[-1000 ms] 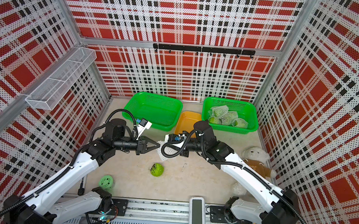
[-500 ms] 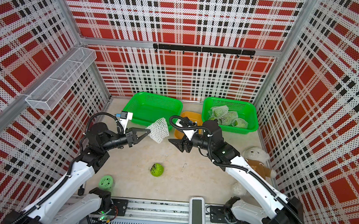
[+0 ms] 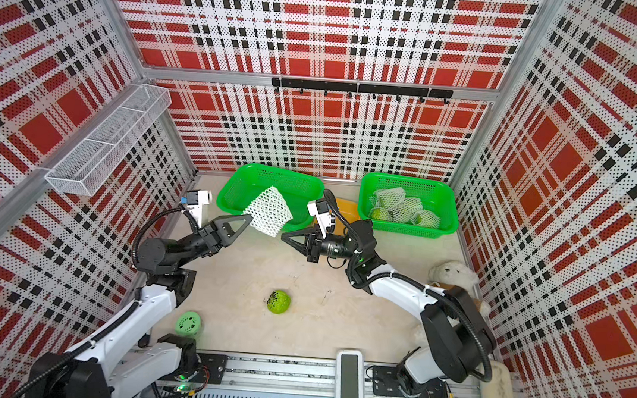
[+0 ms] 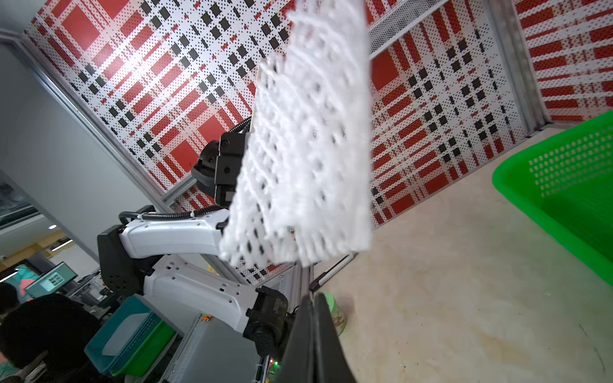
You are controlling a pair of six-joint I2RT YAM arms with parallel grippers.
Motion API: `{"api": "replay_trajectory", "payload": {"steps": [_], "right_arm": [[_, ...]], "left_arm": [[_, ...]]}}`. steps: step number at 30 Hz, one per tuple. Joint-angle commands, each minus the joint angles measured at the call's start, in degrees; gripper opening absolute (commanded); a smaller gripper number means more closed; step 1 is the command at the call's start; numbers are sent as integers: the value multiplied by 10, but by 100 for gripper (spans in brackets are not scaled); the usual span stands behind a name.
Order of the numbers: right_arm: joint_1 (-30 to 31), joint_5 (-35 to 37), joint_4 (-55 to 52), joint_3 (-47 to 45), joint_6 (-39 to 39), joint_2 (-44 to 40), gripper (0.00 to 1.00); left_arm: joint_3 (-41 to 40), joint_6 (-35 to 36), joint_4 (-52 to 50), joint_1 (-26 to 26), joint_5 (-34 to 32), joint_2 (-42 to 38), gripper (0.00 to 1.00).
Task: Sleeve custard apples in foam nets
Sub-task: Open the foam net.
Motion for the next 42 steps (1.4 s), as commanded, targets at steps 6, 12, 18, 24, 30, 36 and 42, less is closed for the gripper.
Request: {"api": "replay_trajectory", "payload": {"steps": [6,12,18,24,30,36,42], "right_arm": [[1,-60,95,27,41,-33,47],[-1,-70,145,45,85,-10,65],[-22,-47,88,52,70,-9,65],[-65,-73,-44,57,7,-62,65],[-74,-122,-402,172,-173,-91,68],[-76,-222,-554,249,-237,-72,69],[-74,-239,-633,270,-267,-73,69]], "left_arm": [[-26,-25,90,10,-3,-13,0],[-23,-22,108,5,15,-15,0],[-25,-18,109,4,30,-28,0],[-19,-1,85,6,63,-35,0],[11,34,19,-15,134,-30,0],[58,104,-110,-61,208,-22,0],[96,170,-215,-86,251,-22,0]]}}
